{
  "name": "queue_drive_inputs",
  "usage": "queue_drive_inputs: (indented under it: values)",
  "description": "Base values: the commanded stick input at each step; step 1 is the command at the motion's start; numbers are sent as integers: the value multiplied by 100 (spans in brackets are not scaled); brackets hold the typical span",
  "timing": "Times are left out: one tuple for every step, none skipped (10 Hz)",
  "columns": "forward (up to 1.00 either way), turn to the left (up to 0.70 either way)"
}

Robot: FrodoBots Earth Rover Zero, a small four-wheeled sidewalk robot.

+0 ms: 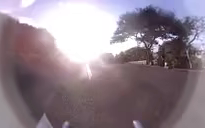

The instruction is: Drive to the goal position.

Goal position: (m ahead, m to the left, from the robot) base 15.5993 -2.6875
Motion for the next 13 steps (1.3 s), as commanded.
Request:
queue_drive_inputs:
  values:
    - [50, 0]
    - [50, 0]
    - [50, 0]
    - [50, 0]
    - [50, 0]
    - [50, 0]
    - [50, 0]
    - [50, 0]
    - [50, 0]
    - [50, 0]
    - [50, 0]
    - [50, 0]
    - [50, 0]
